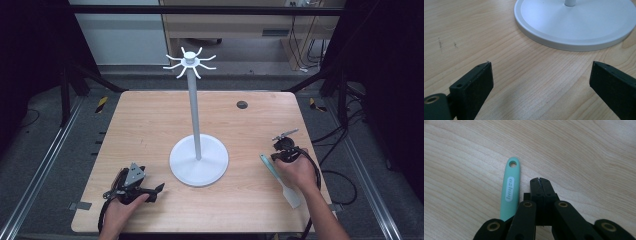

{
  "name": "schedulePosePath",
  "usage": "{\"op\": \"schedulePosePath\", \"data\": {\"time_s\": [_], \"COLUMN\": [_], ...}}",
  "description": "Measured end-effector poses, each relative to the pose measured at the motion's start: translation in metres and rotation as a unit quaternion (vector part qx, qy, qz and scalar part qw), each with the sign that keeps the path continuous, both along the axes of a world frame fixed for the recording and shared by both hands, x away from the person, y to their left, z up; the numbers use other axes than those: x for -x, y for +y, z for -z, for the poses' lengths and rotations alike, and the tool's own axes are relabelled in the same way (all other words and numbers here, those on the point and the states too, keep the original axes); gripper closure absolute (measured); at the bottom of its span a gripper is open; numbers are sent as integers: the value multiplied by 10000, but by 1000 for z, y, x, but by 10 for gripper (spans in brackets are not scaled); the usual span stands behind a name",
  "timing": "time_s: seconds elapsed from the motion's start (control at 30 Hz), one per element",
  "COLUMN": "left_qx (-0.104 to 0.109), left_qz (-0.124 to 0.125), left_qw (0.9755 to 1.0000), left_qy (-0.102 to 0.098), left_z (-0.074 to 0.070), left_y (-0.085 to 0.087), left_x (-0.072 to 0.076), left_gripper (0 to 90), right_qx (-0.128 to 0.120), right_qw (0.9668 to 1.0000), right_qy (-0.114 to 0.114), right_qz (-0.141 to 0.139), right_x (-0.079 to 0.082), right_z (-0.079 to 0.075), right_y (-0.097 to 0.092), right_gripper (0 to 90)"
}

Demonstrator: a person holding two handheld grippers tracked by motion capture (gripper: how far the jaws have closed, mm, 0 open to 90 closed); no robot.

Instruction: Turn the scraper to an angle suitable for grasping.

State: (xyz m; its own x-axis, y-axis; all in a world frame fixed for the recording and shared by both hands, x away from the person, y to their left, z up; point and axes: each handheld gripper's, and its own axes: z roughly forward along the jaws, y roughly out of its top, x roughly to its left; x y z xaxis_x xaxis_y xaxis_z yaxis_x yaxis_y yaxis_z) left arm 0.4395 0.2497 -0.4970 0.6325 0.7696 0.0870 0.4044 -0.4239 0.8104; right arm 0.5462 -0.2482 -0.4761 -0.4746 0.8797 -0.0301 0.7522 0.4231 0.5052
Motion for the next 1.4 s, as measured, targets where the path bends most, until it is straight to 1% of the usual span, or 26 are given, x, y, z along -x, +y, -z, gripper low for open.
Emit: {"op": "schedulePosePath", "data": {"time_s": [0.23,0.4,0.57,0.73,1.0,1.1,1.2,1.33,1.4], "left_qx": [2,5,1,-1,-7,-3,-9,-16,-17], "left_qz": [-2,-3,-4,-3,-10,-13,-13,-11,-13], "left_qw": [10000,10000,10000,10000,10000,10000,10000,10000,10000], "left_qy": [2,2,2,1,9,7,11,14,15], "left_z": [0,0,0,0,0,0,0,0,0], "left_y": [1,1,1,1,2,2,2,2,2], "left_x": [0,0,-1,0,-1,-1,-1,-1,-1], "left_gripper": [46,46,46,46,46,46,46,46,46], "right_qx": [-24,12,5,-15,-13,-34,-8,-22,-2], "right_qw": [9999,9999,9999,9997,9991,9985,9979,9973,9967], "right_qy": [83,122,117,161,222,264,260,298,286], "right_qz": [-90,-110,-125,-161,-374,-480,-593,-669,-756], "right_x": [1,1,1,2,6,9,14,19,20], "right_z": [-1,0,0,0,-1,0,0,0,0], "right_y": [6,10,12,14,26,31,38,44,46], "right_gripper": [900,900,900,900,900,900,900,900,900]}}
